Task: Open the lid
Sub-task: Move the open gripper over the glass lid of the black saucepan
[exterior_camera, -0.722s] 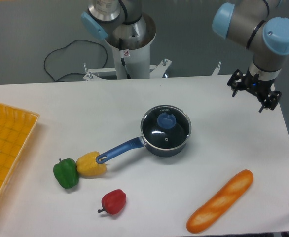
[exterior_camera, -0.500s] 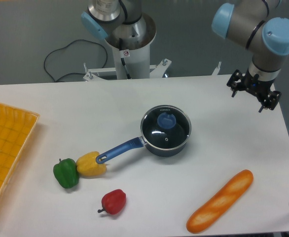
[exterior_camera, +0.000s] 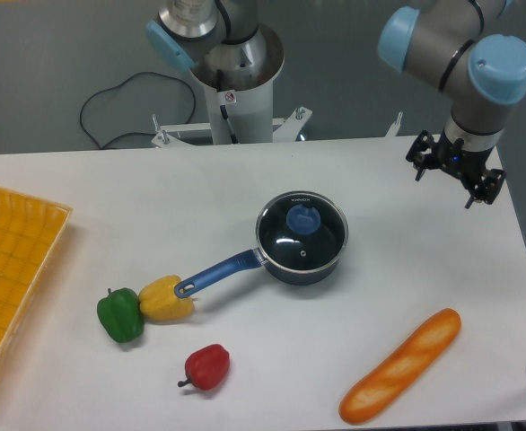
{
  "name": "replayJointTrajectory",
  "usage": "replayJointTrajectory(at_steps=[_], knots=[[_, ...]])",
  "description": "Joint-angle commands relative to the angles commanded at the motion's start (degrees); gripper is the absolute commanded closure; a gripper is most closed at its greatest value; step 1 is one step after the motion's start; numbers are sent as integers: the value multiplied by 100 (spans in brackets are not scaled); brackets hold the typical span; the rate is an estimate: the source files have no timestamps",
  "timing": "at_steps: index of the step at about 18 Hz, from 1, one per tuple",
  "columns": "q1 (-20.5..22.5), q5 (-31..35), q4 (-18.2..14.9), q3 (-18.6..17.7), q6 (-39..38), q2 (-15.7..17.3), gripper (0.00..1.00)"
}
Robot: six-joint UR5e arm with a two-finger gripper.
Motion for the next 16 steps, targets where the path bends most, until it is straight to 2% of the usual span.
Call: replayJointTrajectory(at_steps=[5,8,10,12,14,16], knots=[[-26,-396,53,-325,-70,299,0],[-219,-370,62,-369,-158,290,0],[-316,-414,18,-404,-647,290,0],[-518,-370,35,-650,-1280,351,0],[-685,-291,18,-861,-1502,422,0],[-799,-291,9,-914,-1843,431,0]])
